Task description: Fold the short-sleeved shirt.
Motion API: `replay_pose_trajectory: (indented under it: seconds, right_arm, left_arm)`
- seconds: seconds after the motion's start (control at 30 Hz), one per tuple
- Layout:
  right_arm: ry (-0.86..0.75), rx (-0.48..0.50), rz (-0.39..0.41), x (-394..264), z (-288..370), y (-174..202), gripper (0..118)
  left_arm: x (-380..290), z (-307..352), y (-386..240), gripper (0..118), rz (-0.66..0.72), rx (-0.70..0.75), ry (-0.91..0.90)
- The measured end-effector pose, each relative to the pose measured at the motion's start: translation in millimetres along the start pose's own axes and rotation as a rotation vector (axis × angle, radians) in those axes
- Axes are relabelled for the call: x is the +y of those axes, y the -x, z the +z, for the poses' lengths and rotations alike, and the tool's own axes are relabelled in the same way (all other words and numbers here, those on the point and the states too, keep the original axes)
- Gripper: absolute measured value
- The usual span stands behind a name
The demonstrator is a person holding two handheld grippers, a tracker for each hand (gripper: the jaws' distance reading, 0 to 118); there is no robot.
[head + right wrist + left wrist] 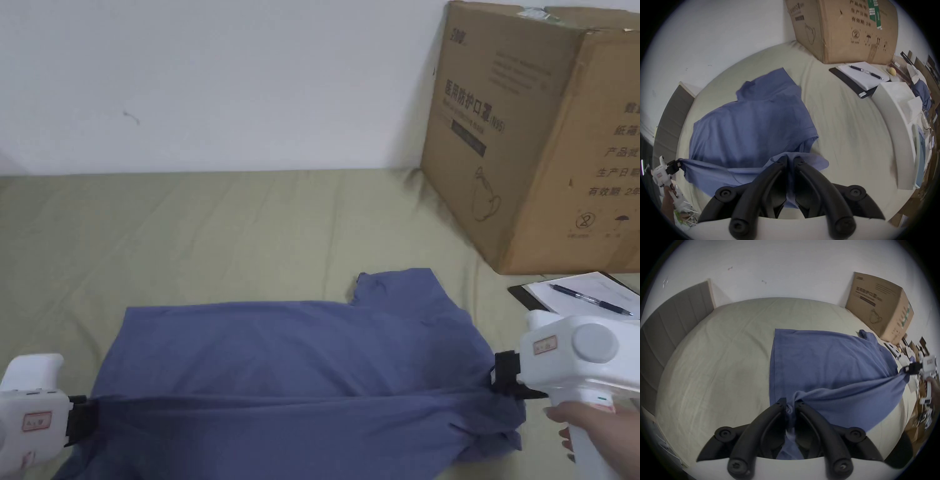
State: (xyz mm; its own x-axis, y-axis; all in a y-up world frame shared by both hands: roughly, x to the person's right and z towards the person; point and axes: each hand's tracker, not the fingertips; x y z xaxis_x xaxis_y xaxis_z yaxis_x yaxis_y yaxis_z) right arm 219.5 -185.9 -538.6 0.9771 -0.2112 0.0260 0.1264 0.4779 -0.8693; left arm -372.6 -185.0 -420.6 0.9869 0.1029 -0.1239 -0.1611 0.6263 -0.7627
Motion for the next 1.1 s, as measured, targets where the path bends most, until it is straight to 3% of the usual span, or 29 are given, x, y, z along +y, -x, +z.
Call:
replay_pose_trajectory:
  seconds: [0.03, 0.07, 0.1, 0.13, 0.17, 0.2, 0.23, 0.33, 0.5, 0.57, 0.7, 0.77, 0.8, 0.87, 0.97, 1.1]
  right_arm:
    - [-0.001, -0.012, -0.004, -0.6, -7.1, 1.2, 8]
    - [-0.011, -0.017, -0.007, -2.5, -10.4, 1.9, 9]
    - [-0.031, -0.021, -0.007, -6.8, -9.8, 3.3, 21]
    - [-0.094, -0.038, -0.013, -9.6, -5.8, 4.3, 63]
    - [-0.146, -0.032, -0.019, -12.9, -0.8, 4.3, 105]
    - [-0.204, 0.009, -0.027, -17.3, 7.3, 2.7, 117]
    - [-0.340, 0.050, -0.034, -25.3, 20.7, 1.3, 111]
    - [-0.337, 0.054, -0.024, -37.4, 45.8, 1.7, 115]
    - [-0.496, 0.107, -0.002, -69.3, 121.6, 8.7, 115]
    - [-0.562, 0.154, -0.013, -92.0, 148.4, 8.9, 114]
    - [-0.642, 0.189, 0.000, -142.0, 189.5, 10.7, 94]
    - [-0.652, 0.105, 0.052, -161.6, 199.2, 16.2, 9]
    - [-0.671, 0.073, 0.055, -169.1, 204.6, 19.0, 0]
    - [-0.646, 0.148, 0.090, -176.7, 208.5, 15.4, 0]
    - [-0.554, 0.103, 0.136, -172.8, 200.0, 7.2, 0]
    - [-0.324, 0.155, 0.148, -133.9, 168.9, -8.3, 0]
  left_arm:
    - [-0.2, -4.9, 0.1, 19, 0.012, -0.004, -0.003]
    - [-1.2, -7.6, 0.0, 41, 0.014, 0.005, -0.009]
    - [-2.8, -9.2, -0.1, 71, 0.011, 0.025, -0.019]
    - [-5.4, -5.0, -1.5, 107, 0.005, 0.057, -0.050]
    - [-7.8, 0.9, -3.2, 118, 0.010, 0.075, -0.107]
    - [-11.6, 13.4, -1.8, 117, 0.027, 0.011, -0.216]
    - [-11.4, 23.3, -0.1, 117, 0.047, -0.023, -0.257]
    - [-14.3, 52.0, -0.8, 117, 0.092, -0.047, -0.320]
    - [-27.2, 112.3, -14.7, 117, 0.109, -0.042, -0.446]
    - [-40.9, 137.7, -19.2, 115, 0.114, -0.086, -0.512]
    - [-76.6, 179.4, -35.8, 87, 0.076, -0.062, -0.563]
    - [-92.2, 188.5, -45.0, 11, 0.022, 0.001, -0.551]
    - [-101.7, 191.3, -47.9, 0, -0.003, 0.051, -0.539]
    - [-116.3, 194.6, -47.0, 0, 0.003, -0.014, -0.529]
    - [-127.9, 194.8, -48.1, 0, 0.013, -0.007, -0.512]
    - [-134.4, 193.9, -46.7, 0, 0.017, 0.007, -0.513]
